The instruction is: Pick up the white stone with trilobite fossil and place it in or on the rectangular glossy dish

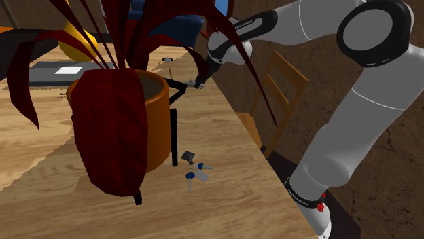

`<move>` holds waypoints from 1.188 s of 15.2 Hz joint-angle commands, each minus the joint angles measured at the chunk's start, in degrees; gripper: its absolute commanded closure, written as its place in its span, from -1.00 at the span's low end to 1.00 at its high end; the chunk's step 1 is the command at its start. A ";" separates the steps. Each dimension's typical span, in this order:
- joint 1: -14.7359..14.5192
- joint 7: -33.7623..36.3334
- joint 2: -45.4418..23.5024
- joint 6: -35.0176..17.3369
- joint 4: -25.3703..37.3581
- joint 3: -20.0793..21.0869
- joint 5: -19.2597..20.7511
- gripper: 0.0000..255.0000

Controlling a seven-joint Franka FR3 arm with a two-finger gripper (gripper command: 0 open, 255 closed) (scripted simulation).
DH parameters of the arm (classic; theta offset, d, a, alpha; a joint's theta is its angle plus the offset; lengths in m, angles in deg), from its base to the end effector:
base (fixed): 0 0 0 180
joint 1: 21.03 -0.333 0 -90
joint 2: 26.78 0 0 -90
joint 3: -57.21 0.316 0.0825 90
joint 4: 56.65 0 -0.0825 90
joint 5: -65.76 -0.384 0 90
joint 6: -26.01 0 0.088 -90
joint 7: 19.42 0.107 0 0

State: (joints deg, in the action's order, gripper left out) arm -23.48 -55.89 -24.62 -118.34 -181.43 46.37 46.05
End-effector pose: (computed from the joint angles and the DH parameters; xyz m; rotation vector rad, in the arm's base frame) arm 0.5530 -0.0854 0.4467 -2.9497 -0.3653 -0.6700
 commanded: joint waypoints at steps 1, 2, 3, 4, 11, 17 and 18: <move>0.03 0.80 0.69 1.11 0.53 0.04 0.74 1.00; 0.08 1.18 1.00 1.81 0.96 0.04 1.12 1.00; 0.12 1.56 1.31 2.51 1.39 0.04 1.48 1.00; 0.16 1.92 1.60 3.21 1.84 0.04 1.83 1.00; 0.44 4.14 3.29 8.18 5.36 0.09 3.87 1.00; 0.62 5.71 4.26 12.52 8.88 0.14 5.16 1.00; 0.63 5.79 4.31 12.77 9.10 0.14 5.23 1.00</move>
State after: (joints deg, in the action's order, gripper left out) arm -22.85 -50.25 -20.28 -106.03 -172.82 46.51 51.18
